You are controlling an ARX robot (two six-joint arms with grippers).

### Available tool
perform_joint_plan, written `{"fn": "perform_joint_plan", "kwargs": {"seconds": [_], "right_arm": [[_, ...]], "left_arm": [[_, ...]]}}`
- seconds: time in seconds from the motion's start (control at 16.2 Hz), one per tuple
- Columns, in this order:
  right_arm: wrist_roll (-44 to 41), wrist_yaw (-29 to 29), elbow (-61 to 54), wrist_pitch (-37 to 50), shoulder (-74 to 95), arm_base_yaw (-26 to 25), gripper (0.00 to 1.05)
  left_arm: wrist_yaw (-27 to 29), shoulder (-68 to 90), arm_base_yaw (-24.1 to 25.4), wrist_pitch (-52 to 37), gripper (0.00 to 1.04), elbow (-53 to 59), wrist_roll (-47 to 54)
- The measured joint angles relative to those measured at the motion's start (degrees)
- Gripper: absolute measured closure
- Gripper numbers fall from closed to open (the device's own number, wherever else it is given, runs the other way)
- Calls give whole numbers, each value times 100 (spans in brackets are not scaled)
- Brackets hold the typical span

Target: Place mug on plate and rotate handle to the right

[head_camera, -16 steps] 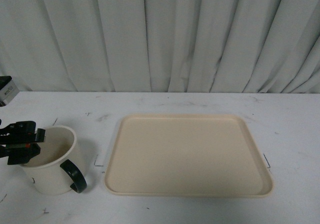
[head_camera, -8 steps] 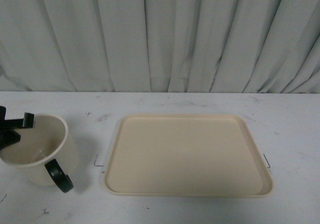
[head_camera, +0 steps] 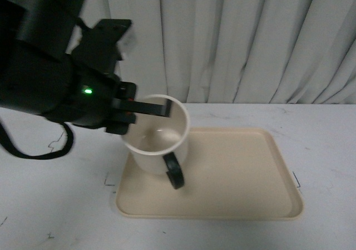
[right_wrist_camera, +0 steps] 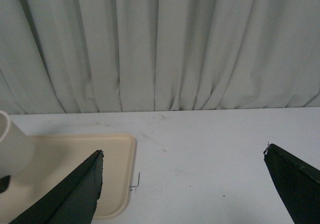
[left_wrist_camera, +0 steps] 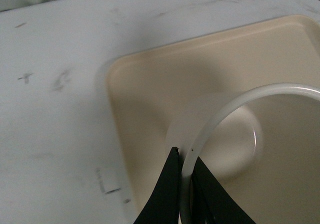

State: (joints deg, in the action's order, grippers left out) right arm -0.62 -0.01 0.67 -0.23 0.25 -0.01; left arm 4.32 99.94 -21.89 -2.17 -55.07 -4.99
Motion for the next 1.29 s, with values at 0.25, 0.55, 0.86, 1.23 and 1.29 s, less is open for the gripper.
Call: {"fn": "perform_joint_plan", "kwargs": {"seconds": [0.25, 0.55, 0.86, 1.23, 1.29], "right_arm": [[2, 0, 0, 0, 0, 0, 6], [2, 0, 0, 0, 0, 0, 6], [0, 0, 0, 0, 0, 0, 6], [0, 0, 0, 0, 0, 0, 6], [0, 0, 0, -2, 0, 0, 6]], "left_arm": [[72, 1080, -529, 201, 102, -859, -168], [227, 1587, -669, 560, 69, -1384, -229], [275, 114, -859, -520, 15, -356, 116], [874, -782, -844, -3165, 13, 855, 748], [1718, -944, -772, -4218, 26, 1480, 649]]}}
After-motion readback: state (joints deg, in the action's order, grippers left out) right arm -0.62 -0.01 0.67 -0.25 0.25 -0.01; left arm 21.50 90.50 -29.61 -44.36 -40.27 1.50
